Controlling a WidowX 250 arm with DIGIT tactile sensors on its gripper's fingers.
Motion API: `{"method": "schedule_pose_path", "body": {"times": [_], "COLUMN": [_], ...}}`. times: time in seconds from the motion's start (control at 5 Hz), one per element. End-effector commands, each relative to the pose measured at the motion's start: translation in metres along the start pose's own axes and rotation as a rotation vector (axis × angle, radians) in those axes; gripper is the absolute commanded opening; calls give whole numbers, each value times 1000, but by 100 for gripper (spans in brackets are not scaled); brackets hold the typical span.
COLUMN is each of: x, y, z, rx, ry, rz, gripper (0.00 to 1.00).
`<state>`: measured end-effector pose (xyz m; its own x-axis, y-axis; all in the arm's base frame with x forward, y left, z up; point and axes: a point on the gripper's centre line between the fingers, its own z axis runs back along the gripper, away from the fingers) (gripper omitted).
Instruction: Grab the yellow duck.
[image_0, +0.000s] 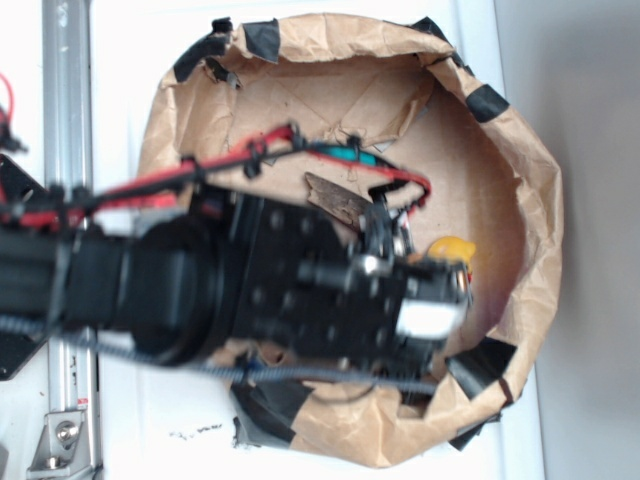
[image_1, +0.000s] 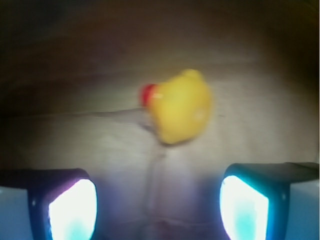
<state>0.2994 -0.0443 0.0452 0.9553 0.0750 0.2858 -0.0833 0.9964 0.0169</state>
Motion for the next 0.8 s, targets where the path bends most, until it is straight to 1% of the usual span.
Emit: {"method": "schedule_pose_path", "body": {"times": [0.0, 0.2, 0.4, 0.6], "x": [32, 40, 44, 40], "y": [18, 3, -10, -4], "z": [9, -6, -24, -29], "rx": [-39, -77, -17, 33], "ry": [-70, -40, -16, -3], "rz": [59, 31, -14, 4], "gripper": [100, 100, 100, 0]}}
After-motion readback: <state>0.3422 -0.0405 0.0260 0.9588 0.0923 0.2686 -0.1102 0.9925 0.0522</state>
